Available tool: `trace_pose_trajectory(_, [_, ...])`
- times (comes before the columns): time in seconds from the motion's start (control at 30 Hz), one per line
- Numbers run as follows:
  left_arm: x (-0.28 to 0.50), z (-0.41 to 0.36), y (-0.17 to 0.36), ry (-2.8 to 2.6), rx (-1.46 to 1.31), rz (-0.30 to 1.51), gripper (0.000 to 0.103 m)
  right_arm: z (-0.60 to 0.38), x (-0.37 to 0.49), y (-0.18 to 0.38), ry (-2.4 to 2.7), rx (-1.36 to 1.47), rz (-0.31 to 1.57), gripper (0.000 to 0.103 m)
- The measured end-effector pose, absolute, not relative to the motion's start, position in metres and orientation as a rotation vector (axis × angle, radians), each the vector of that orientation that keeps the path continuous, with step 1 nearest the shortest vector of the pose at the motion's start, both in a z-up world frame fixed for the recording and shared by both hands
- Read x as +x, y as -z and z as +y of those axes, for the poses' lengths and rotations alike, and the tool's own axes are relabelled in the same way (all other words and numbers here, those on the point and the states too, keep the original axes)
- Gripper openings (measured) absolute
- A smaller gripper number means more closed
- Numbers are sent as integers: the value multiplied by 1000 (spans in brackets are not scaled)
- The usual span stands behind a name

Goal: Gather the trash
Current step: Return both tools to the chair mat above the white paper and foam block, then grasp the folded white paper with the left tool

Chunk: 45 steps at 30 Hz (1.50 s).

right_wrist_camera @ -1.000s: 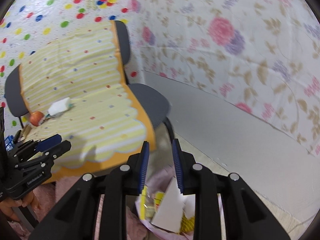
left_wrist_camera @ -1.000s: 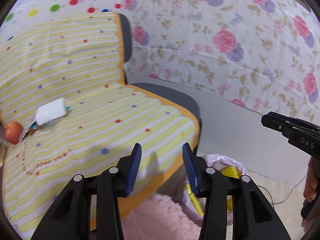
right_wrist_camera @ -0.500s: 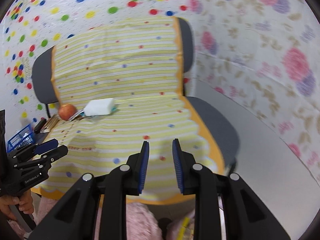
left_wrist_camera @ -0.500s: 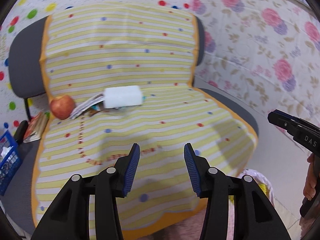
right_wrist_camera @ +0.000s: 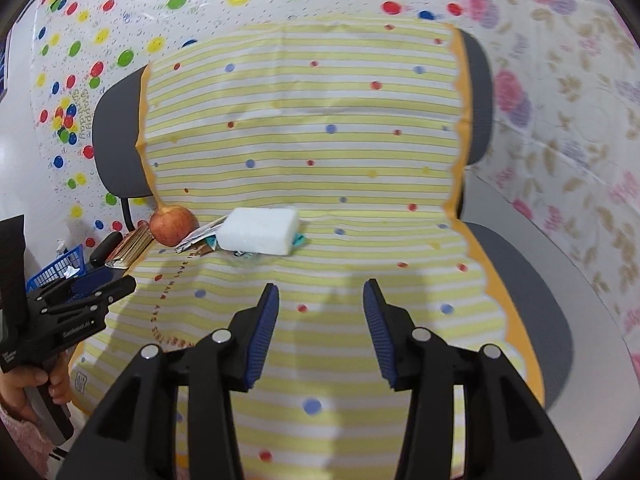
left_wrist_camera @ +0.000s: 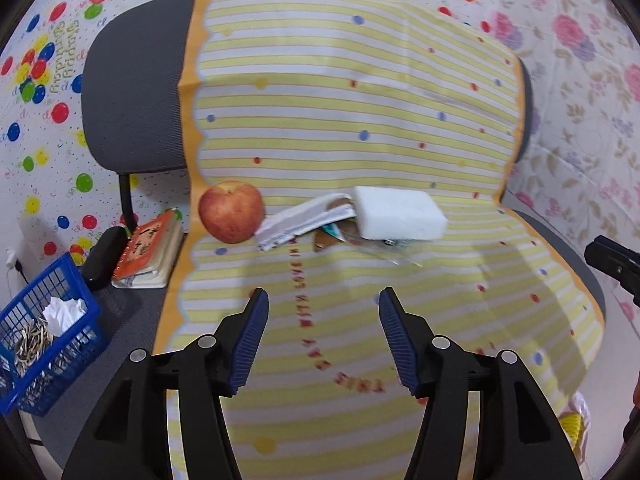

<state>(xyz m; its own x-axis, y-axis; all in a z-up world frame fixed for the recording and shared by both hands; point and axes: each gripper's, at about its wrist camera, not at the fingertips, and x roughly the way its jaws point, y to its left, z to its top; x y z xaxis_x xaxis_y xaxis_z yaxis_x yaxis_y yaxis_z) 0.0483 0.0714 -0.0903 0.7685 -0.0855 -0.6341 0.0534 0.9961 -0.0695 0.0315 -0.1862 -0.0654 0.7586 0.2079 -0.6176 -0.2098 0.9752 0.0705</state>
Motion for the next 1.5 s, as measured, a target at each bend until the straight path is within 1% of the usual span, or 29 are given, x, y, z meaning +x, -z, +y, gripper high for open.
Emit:
trace_pose_trajectory(0.03, [56,78,93,63,-45,692,62,-181,41,68,-240,-5,682,44])
trace_pose_trajectory(0.2, [93,102,109,11,-15,733,62,-164,69,78,-275,-20,713,46])
trace_pose_trajectory(0.33, [124,111,123,16,0,771,58,-155,90,88,-290,-22,738,46])
trace_pose_trajectory(0.6, [173,92,146,120,104,851,56,-144,128,103,-309,-11,787,46])
trace_pose_trajectory(0.83, [208,83,155,156,173,876,50,-139,144,104,-309,-24,788,46])
trace_pose_trajectory(0.93, [216,81,155,167,187,873,44,-139,148,105,-306,-24,794,46])
trace_pose_trajectory(1.0, [219,79,155,175,196,874,30,-139,149,106,-306,-23,798,46])
trace_pose_trajectory(1.03, [220,78,154,175,208,873,19,-140,148,106,-306,-24,798,46])
trace_pose_trajectory(1.07, [219,76,154,173,218,870,10,-140,148,106,-306,-24,798,46])
trace_pose_trajectory(1.13, [213,77,147,178,211,855,4,-142,146,104,-305,-22,794,46])
trace_pose_trajectory(1.37, [167,97,96,175,17,760,3,-145,141,104,-303,-22,797,47])
trace_pose_trajectory(1.5, [143,100,85,160,-80,742,3,-140,144,111,-307,-26,805,47])
